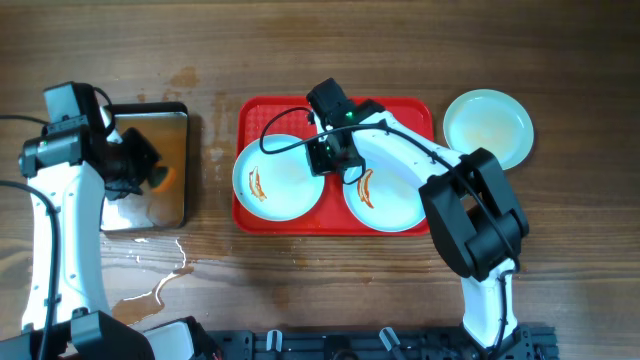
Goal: Clean dirty plates on tray and stack at the side
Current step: 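Reach the right gripper to the upper-left plate's rim and grip it, then move the sponge with the left gripper onto the upper-left plate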
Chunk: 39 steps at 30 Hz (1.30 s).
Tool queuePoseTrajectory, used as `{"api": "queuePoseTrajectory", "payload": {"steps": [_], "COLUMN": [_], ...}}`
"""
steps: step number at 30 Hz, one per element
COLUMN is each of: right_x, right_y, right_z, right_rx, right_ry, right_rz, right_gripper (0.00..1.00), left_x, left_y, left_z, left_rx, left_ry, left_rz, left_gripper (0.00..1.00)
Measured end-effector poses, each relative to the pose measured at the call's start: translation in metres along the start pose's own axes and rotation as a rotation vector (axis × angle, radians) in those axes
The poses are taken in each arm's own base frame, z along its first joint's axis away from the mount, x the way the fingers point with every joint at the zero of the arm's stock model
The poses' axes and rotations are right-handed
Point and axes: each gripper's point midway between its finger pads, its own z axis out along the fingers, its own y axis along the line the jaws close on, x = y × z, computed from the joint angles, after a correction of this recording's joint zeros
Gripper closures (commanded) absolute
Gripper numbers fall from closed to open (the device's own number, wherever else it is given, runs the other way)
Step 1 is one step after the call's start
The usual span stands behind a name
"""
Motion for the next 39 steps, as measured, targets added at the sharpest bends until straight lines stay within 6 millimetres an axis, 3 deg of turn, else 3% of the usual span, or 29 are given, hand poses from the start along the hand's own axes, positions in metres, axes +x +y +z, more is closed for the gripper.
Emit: {"api": "queuePoseTrajectory", "payload": {"steps": [11,18,21,30,35,39], "right_x": [0.0,0.0,0.0,-0.002,-0.002,-0.002], "right_y": [-0.011,-0.016,-0.016,-0.017,-0.017,-0.018], "right_z": [-0.003,-0.005,-0.005,-0.006,-0.006,-0.006], "right_rx": [0.077,0.116,0.121,0.127,0.128,0.129], "right_ry": [-0.014,-0.025,-0.026,-0.037,-0.039,-0.039], "right_rz": [0.199,0.251,0.253,0.254,0.255,0.255], "right_gripper": [0.96,0.96,0.96,0.96,0.96,0.96], "left_x": [0.044,0.052,0.06,0.086,0.108,0.138], "left_y": [-0.063,-0.112,-0.122,-0.125,-0.153,-0.176], "left_z": [0.002,0.011,0.027,0.088,0.105,0.117], "left_rx": [0.152,0.258,0.291,0.359,0.456,0.485], "left_ry": [0.114,0.06,0.044,0.147,0.216,0.261], "left_rz": [0.164,0.249,0.261,0.195,0.248,0.33], "left_gripper": [0.96,0.96,0.96,0.96,0.96,0.96]}}
